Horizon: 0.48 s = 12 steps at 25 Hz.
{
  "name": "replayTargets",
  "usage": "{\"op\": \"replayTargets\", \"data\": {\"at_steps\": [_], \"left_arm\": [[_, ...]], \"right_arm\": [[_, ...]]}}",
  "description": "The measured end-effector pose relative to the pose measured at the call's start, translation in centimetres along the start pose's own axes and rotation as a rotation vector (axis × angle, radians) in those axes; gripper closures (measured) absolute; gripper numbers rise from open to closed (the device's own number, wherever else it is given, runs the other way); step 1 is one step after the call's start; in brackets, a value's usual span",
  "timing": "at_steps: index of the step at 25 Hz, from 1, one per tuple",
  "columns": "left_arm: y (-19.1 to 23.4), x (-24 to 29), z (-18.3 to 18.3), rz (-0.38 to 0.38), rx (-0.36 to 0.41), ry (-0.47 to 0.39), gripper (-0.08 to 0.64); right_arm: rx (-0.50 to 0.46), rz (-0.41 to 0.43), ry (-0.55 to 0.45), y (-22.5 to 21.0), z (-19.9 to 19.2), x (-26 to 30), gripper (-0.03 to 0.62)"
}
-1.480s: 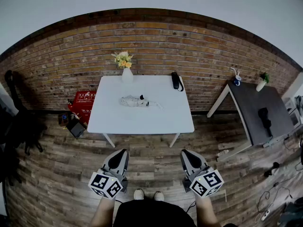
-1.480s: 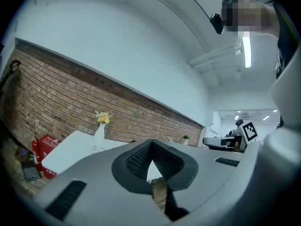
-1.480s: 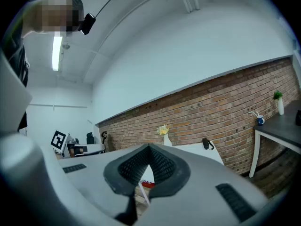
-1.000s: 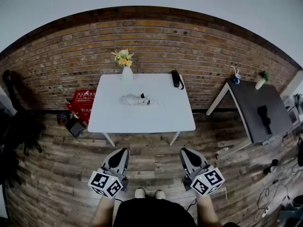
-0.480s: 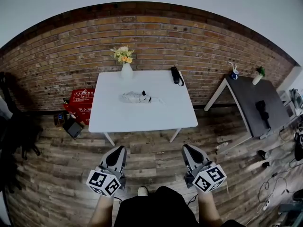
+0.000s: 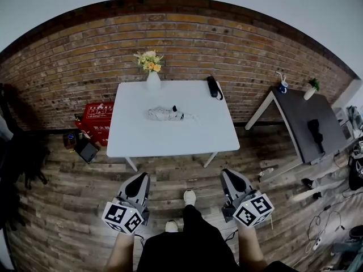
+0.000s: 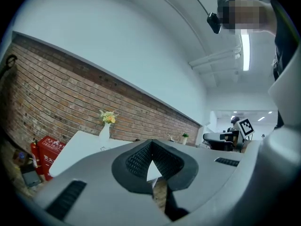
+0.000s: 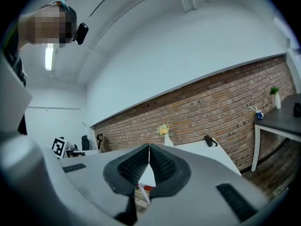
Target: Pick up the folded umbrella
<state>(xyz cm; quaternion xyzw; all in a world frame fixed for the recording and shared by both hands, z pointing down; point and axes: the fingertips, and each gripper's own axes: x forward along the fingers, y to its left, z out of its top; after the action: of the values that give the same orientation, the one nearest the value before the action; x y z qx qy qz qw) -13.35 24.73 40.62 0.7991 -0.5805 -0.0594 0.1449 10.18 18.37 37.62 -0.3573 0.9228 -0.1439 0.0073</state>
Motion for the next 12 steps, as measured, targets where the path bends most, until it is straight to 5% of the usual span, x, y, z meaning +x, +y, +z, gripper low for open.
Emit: {"op": "replayTargets", "data": {"at_steps": [12], "left_arm": [[2.0, 5.8, 0.0, 0.021, 0.003, 0.02, 0.555]], "right_arm": [[-0.023, 0.044, 0.026, -3.9, -0.3, 5.3, 0.571]]}}
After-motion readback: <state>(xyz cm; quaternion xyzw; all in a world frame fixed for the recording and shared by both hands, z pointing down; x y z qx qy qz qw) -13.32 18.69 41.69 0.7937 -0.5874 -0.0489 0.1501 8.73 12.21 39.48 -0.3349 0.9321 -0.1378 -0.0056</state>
